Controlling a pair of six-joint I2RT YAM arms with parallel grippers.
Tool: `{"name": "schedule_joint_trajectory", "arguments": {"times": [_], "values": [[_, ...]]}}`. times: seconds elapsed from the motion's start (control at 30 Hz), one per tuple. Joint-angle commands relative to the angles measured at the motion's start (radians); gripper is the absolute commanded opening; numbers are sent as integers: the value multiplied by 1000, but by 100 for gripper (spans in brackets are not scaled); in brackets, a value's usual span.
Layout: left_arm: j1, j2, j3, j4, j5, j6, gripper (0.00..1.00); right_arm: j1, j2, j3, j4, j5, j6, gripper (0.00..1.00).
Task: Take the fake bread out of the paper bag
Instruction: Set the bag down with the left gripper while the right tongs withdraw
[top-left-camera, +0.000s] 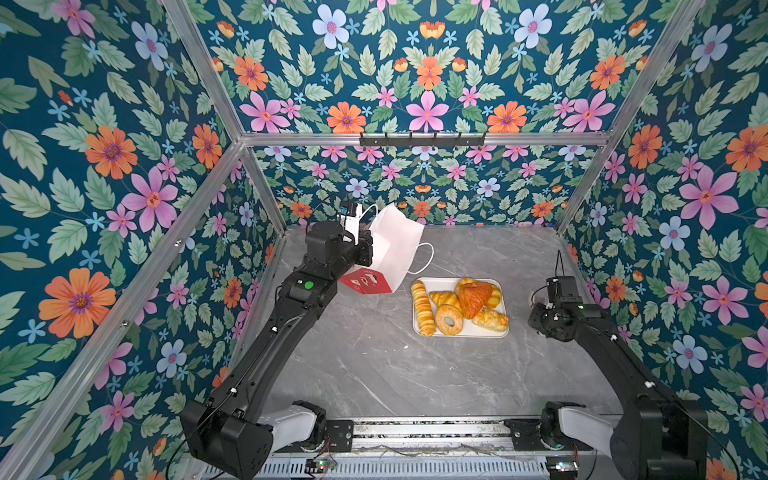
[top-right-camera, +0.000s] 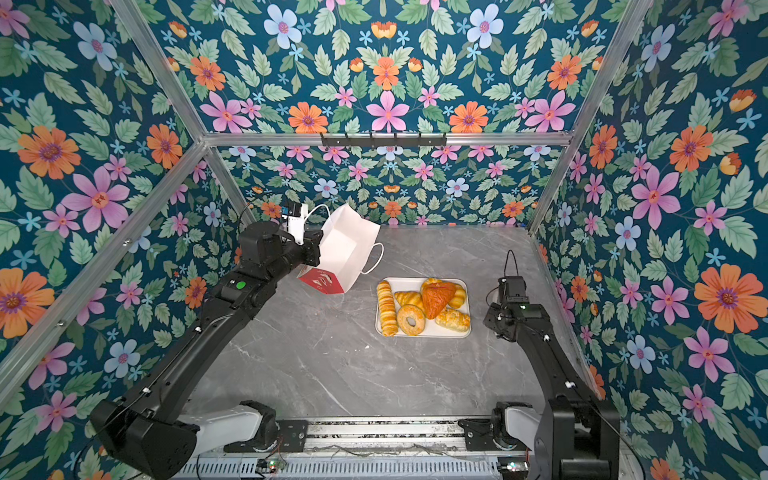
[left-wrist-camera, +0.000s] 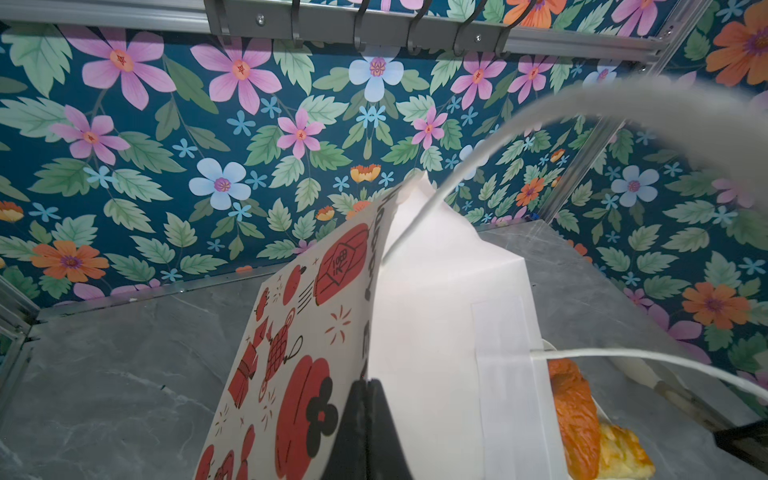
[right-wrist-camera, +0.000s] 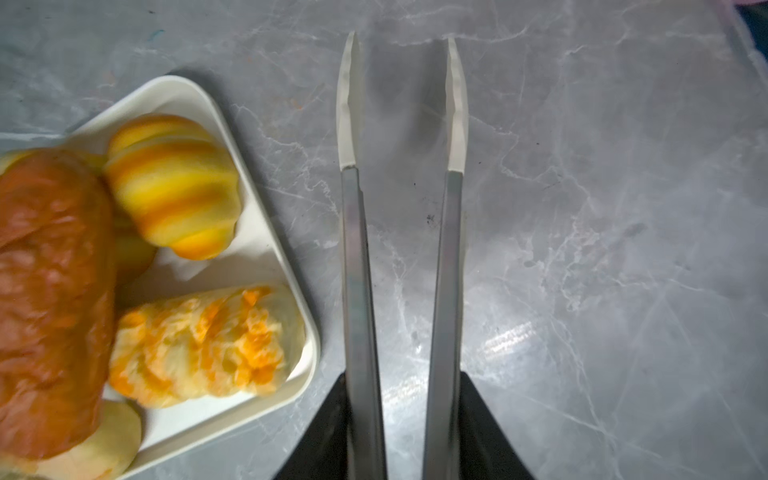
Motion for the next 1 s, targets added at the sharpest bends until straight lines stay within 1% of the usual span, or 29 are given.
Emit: {"name": "schedule_joint_trajectory", "arguments": {"times": [0.0,0.07,0.2,0.33,0.47,0.53,0.73,0.97], "values": [[1,-6,-13,36,29,-65,0,-34,75,3,93,-27,-1,37],[1,-4,-24,49,32,-87,0,-48,116,7,109,-38,7,38],[1,2,-58,81,61,-143,0,-55,167,8,119,-39,29,49],[1,-1,-95,103,69,-188,0,-55,163,-12,134,-19,39,63],[1,-7,-127,113,79,-249,0,-55,112,-35,137,2,40,79],[1,-10,-142,129,87,-289,0,-54,84,-48,139,22,43,84],[2,-17,-174,218,131,-398,0,-55,39,-59,134,30,39,85],[4,13,-151,183,135,-475,0,-55,22,-62,134,10,37,85]]}}
